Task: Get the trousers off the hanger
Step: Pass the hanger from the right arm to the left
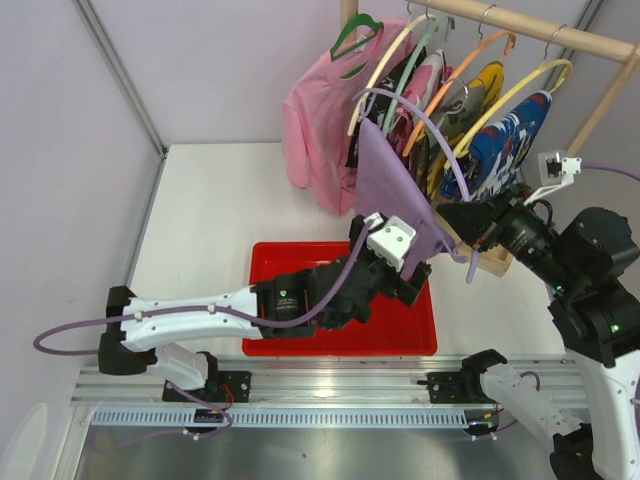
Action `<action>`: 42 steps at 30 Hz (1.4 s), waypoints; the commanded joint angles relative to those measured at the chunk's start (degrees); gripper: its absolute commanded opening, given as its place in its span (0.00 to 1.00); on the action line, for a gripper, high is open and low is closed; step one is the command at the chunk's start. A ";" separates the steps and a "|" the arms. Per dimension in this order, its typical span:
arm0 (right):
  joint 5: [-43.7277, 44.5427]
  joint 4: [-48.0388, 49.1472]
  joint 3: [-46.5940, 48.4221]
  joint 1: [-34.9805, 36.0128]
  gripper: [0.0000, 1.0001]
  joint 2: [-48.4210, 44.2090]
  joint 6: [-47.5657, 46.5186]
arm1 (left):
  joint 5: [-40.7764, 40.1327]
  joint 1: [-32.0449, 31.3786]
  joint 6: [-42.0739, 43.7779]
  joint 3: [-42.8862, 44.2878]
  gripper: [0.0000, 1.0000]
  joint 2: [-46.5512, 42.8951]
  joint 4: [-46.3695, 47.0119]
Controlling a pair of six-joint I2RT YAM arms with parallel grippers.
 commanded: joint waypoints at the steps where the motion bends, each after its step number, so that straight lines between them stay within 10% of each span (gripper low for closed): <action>1: 7.18 5.69 0.85 -0.04 0.00 -3.09 1.22 | -8.15 -2.07 -2.19 3.47 0.99 2.67 1.55; 11: 8.32 -0.20 -3.45 -0.13 0.00 -7.48 2.10 | -15.37 -4.09 -13.17 0.33 0.99 6.20 5.68; 24: 9.29 -0.83 -19.36 -0.13 0.00 -15.12 0.69 | -14.76 -4.18 -24.87 -21.82 0.98 -13.65 6.91; 42: -5.56 2.17 -6.63 -2.85 0.00 -19.53 -5.36 | -11.15 -4.53 -23.38 -24.65 0.98 -19.65 5.94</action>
